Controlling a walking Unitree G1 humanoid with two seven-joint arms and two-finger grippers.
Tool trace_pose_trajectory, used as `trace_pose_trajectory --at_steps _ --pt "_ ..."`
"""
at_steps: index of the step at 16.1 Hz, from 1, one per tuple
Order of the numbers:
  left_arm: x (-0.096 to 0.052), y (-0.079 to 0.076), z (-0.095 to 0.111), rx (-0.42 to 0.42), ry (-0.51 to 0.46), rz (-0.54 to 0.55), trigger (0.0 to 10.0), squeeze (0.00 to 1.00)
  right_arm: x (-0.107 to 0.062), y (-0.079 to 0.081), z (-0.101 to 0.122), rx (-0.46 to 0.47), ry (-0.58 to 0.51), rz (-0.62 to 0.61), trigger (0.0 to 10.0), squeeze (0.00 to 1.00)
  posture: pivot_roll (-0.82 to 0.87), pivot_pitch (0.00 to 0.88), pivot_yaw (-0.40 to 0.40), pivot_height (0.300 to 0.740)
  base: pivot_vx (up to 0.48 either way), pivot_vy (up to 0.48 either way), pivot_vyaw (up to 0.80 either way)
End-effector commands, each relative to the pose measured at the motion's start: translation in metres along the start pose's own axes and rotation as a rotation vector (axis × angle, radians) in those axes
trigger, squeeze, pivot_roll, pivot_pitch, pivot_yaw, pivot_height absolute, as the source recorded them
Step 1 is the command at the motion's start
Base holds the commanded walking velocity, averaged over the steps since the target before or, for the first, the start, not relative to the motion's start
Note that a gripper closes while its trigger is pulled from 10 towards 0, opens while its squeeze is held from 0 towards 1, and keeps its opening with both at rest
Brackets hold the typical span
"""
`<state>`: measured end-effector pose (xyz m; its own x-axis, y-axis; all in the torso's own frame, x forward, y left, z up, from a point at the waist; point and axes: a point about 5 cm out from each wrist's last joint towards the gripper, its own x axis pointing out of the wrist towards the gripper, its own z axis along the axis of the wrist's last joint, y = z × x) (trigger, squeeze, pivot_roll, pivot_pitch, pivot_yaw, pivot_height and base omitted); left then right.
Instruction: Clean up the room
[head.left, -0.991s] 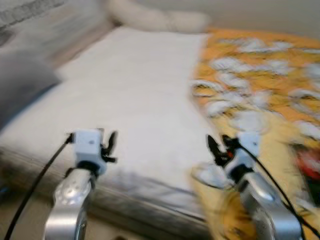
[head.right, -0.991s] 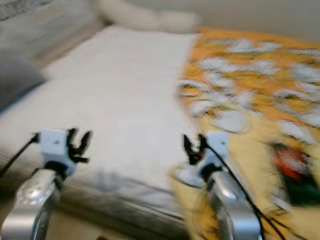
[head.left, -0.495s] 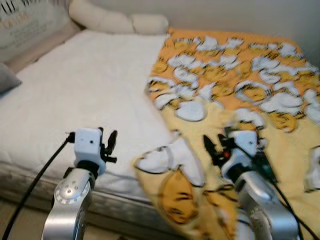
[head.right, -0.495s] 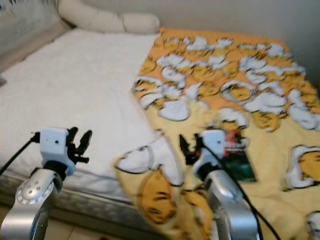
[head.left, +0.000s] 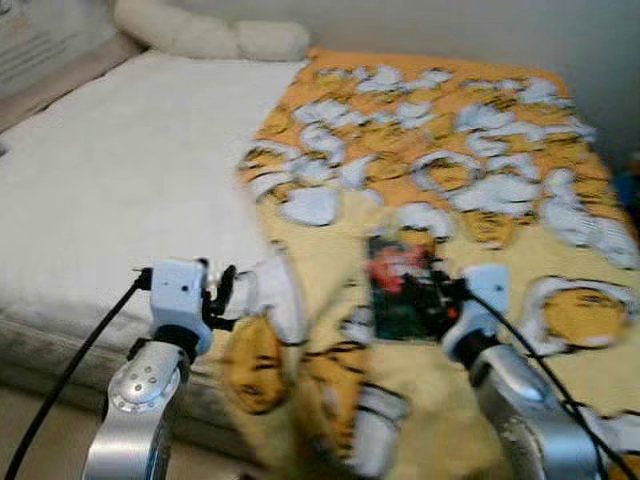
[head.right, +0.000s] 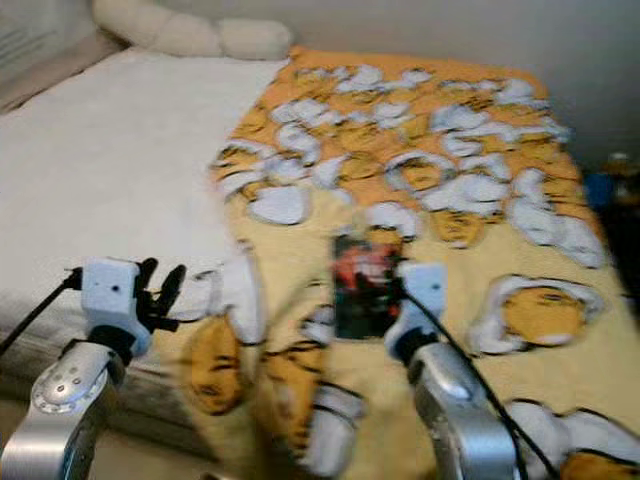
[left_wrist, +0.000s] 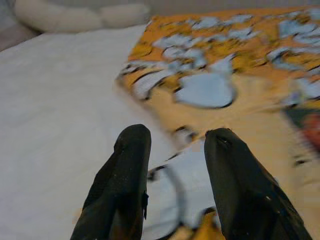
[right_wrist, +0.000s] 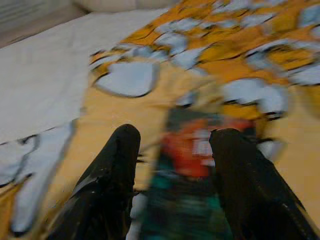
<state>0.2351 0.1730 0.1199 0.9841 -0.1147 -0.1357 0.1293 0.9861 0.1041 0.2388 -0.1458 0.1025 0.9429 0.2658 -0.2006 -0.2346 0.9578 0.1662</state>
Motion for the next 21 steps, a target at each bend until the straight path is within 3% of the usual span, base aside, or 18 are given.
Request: trace_pose_trajectory --at_steps 1,3,17,21 --pt "0.000 0.006 0.002 0.012 -0.004 0.015 10.0 0.00 0.003 0.006 0.003 0.004 -0.008 0.030 10.0 0.00 0.01 0.000 0.035 0.740 0.000 -0.480 0.00" --pt "0.000 0.004 0.002 0.019 -0.009 0.006 10.0 0.00 0.003 0.003 0.002 -0.005 0.000 0.020 10.0 0.00 0.00 0.000 0.035 0.740 0.000 -0.413 0.00" --pt "0.003 -0.013 0.004 -0.015 -0.037 -0.047 10.0 0.00 0.004 -0.009 0.009 -0.034 0.017 0.000 10.0 0.00 -0.03 0.000 0.027 0.740 0.000 0.000 0.00" --pt "0.003 -0.012 0.005 0.002 -0.035 -0.037 10.0 0.00 0.004 -0.004 0.008 -0.060 0.029 0.033 10.0 0.00 -0.04 0.000 0.027 0.740 0.000 0.000 0.00"
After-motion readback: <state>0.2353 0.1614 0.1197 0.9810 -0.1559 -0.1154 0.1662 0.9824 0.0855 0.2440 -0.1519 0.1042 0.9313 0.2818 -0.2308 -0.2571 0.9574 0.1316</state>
